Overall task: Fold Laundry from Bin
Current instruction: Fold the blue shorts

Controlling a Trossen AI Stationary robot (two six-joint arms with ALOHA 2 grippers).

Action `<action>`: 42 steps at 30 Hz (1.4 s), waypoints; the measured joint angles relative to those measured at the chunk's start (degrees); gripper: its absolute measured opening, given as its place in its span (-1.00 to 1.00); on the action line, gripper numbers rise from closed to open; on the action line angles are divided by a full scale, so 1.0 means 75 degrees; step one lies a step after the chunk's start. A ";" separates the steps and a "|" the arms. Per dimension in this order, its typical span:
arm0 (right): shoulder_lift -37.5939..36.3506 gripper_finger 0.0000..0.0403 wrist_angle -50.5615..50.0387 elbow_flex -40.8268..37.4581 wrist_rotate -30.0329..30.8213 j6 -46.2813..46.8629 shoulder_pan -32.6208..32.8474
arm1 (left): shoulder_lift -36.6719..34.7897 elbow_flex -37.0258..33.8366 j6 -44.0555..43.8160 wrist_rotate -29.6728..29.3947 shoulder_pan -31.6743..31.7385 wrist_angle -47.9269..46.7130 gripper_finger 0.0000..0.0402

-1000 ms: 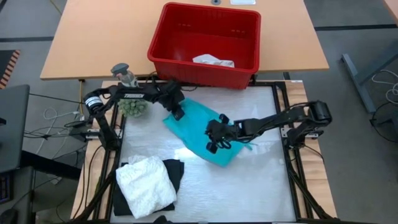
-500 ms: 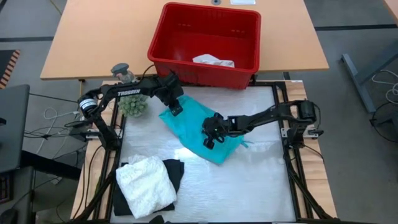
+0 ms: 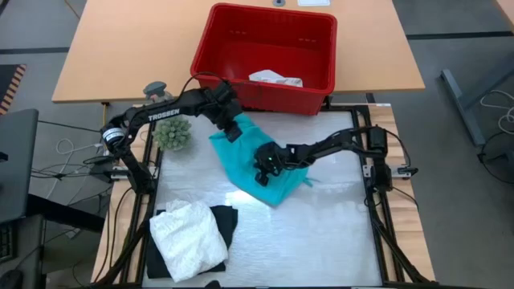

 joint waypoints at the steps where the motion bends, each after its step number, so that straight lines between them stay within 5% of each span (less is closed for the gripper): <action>1: 0.0086 -0.92 -0.0025 0.0156 -0.0006 -0.0122 -0.0055 | 0.0000 0.0019 -0.0050 0.0026 -0.0041 0.0006 -1.00; 13: 0.0176 -0.92 -0.0351 0.1492 -0.0665 -0.0689 -0.0928 | -0.0003 0.0024 -0.0834 0.0246 -0.0497 0.0104 -1.00; 24: -0.0160 -0.92 -0.2914 0.1767 -0.0868 -0.1387 -0.0357 | -0.0339 0.0024 -0.0637 -0.0128 -0.0237 -0.0345 -1.00; 31: -0.1181 -0.91 -0.3781 0.1784 -0.0037 -0.1359 0.0193 | -0.1038 0.0024 -0.0685 -0.0162 -0.0156 -0.0405 -1.00; 38: -0.2179 -0.91 -0.6148 0.1535 0.0988 0.0002 0.0807 | -0.1174 0.0027 -0.0632 -0.0508 -0.0185 -0.0553 -1.00; 42: -0.2252 -0.91 -0.6444 0.0934 0.1339 0.0862 0.1309 | -0.1174 0.0027 -0.0753 -0.0503 -0.0225 -0.0462 -1.00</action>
